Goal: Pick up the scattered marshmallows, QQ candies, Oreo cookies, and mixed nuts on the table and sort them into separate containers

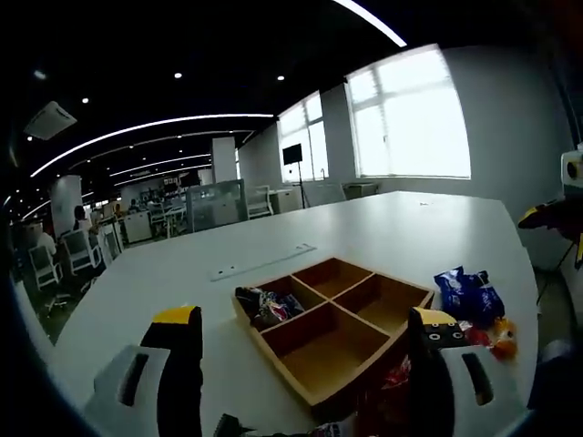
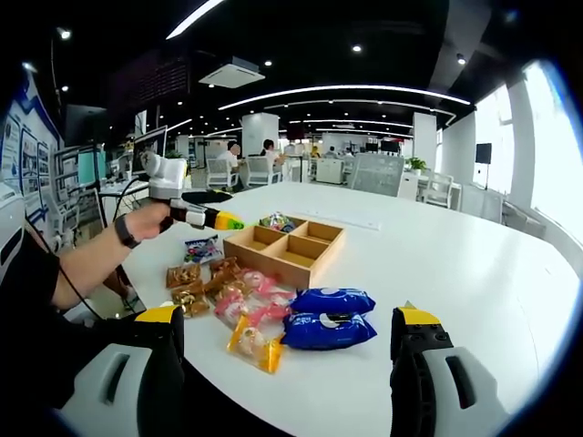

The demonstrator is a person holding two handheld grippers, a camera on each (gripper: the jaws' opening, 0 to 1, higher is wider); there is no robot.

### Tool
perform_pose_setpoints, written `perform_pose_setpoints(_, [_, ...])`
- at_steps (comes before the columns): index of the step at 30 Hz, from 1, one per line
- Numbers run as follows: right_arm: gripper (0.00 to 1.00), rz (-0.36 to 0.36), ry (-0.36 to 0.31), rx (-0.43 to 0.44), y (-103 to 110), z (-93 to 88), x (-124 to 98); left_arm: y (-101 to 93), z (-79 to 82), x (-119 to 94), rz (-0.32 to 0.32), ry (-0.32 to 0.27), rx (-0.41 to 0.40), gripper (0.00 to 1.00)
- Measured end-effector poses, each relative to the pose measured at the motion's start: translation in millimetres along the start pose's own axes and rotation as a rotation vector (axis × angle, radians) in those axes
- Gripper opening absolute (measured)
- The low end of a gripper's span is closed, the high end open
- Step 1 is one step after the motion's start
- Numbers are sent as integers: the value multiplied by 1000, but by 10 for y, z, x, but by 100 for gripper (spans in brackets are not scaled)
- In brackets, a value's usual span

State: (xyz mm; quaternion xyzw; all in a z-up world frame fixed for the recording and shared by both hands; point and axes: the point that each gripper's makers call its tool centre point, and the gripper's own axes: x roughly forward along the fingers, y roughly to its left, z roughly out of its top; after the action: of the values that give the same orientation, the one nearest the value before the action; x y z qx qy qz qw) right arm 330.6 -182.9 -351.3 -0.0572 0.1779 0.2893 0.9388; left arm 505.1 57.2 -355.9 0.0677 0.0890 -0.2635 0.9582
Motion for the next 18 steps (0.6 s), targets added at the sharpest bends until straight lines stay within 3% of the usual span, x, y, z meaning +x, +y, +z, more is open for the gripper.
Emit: perform_pose_setpoints(18, [90, 7, -2, -5, 42, 14, -4, -103, -61, -207, -20, -5, -2, 97])
